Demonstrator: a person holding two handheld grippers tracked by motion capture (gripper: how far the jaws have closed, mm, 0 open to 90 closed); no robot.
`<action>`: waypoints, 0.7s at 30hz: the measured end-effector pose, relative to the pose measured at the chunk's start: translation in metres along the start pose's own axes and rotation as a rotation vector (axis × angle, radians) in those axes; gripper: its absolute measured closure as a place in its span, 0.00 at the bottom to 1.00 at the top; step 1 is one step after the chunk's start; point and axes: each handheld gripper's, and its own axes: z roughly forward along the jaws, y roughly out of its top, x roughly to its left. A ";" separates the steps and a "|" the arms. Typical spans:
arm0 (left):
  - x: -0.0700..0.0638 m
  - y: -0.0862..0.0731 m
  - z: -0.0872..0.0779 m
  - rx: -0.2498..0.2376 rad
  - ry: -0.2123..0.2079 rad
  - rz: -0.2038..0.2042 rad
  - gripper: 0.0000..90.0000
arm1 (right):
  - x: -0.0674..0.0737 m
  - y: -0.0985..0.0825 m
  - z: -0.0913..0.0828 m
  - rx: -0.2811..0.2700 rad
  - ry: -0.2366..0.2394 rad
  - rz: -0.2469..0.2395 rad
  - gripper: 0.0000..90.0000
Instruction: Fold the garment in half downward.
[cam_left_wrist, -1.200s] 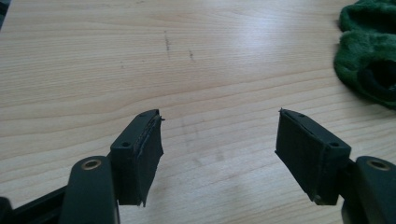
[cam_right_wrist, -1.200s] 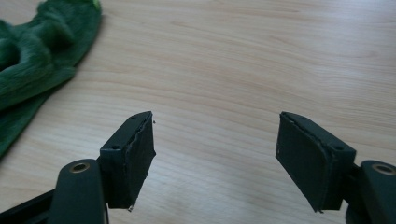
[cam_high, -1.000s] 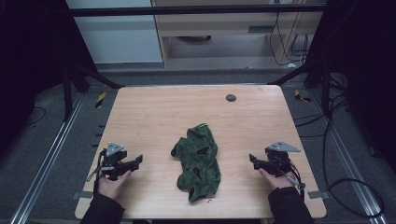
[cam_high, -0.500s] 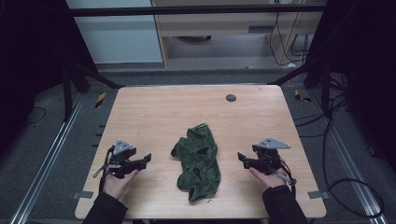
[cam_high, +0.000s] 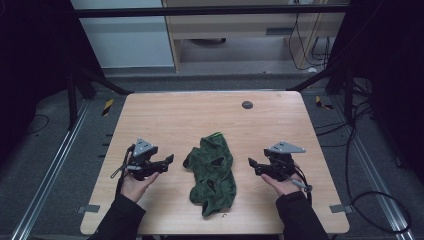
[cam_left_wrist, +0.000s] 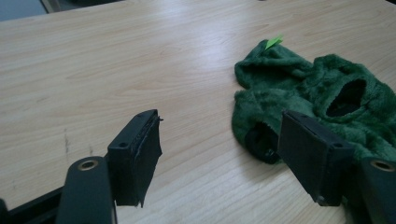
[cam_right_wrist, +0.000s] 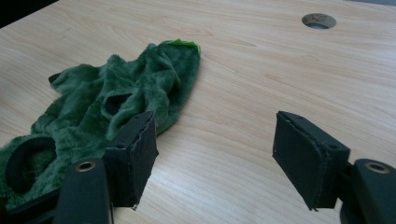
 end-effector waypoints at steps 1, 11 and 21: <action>-0.001 0.002 0.002 -0.001 -0.008 0.002 0.33 | 0.001 0.001 0.002 0.003 0.007 -0.002 0.34; -0.008 0.018 0.017 0.023 -0.052 0.022 0.38 | 0.010 0.013 0.018 0.015 0.034 -0.021 0.36; -0.010 0.022 0.039 0.055 -0.048 0.055 0.43 | 0.016 0.025 0.035 0.032 0.049 -0.035 0.38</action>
